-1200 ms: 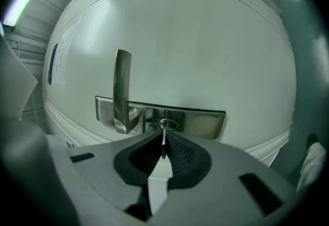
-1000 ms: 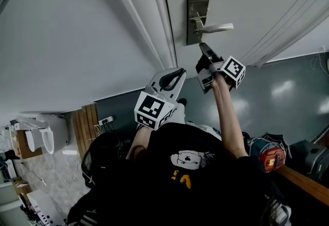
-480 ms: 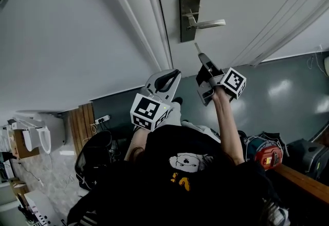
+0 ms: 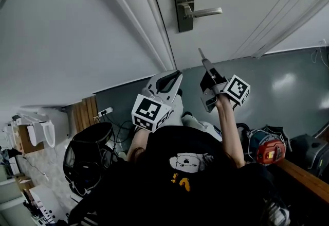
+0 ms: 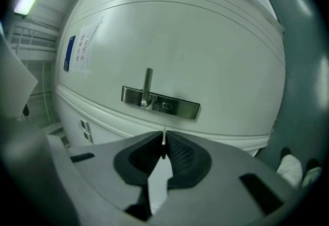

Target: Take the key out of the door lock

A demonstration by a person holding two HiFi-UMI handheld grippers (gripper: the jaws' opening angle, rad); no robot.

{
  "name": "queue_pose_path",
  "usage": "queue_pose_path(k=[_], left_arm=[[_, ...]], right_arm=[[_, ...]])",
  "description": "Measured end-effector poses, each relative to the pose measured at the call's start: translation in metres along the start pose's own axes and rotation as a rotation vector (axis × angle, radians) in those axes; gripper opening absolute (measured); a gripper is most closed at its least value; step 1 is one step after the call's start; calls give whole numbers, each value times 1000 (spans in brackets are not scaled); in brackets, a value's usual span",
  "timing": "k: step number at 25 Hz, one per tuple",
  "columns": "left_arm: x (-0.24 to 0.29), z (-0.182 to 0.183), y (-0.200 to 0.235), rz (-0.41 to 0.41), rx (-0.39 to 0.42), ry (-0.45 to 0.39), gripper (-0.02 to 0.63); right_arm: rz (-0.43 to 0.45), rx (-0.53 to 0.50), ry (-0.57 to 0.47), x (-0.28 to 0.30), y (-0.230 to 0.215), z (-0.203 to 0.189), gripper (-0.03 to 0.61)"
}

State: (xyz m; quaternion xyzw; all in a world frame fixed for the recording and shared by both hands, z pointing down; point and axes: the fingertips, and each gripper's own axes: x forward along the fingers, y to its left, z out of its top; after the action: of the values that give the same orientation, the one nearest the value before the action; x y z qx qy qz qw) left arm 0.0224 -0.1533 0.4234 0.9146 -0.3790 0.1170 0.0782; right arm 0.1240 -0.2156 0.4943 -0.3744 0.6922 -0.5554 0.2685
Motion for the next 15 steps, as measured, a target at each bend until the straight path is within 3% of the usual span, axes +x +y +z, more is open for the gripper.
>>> queue_pose_path(k=[15], left_arm=[[-4, -23, 4, 3, -25, 60, 23]], right_arm=[[-38, 23, 16, -13, -12, -21, 21]])
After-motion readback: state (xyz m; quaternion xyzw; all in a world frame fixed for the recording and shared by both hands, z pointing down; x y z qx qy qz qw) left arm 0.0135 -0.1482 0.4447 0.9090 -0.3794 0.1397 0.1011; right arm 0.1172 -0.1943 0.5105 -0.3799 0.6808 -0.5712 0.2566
